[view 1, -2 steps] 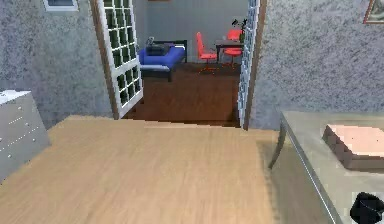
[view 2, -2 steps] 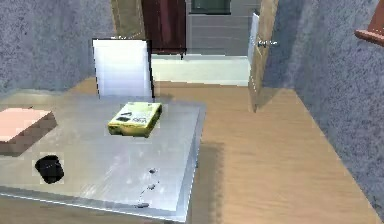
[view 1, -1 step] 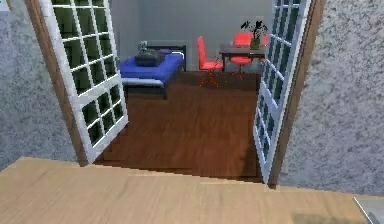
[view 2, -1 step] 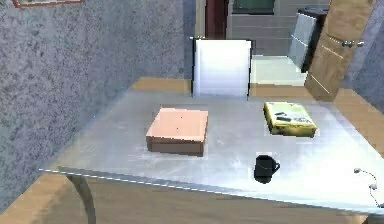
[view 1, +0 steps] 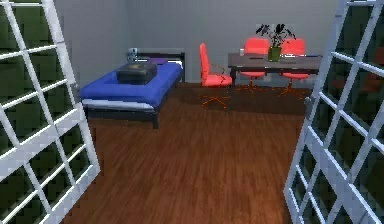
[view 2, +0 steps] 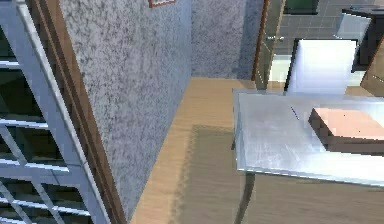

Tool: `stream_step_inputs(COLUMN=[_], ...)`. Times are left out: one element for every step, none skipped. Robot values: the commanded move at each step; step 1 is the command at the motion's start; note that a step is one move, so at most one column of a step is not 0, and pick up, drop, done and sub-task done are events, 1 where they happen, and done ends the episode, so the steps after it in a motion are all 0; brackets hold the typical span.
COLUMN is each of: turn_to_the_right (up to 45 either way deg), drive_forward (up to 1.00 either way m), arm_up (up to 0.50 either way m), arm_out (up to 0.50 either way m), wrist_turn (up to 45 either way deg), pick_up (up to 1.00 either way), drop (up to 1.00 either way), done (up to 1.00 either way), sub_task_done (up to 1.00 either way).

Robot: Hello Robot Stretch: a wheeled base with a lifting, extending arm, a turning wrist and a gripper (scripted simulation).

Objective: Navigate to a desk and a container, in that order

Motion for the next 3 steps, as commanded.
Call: stream_step_inputs(turn_to_the_right=[3.0,0.0,24.0], drive_forward=[0.0,1.0,0.0], arm_up=[0.0,0.0,0.0], arm_out=[0.0,0.0,0.0], wrist_turn=[0.0,0.0,0.0], pick_up=[0.0,0.0,0.0], drop=[0.0,0.0,0.0], done=[0.0,0.0,0.0], sub_task_done=[0.0,0.0,0.0])
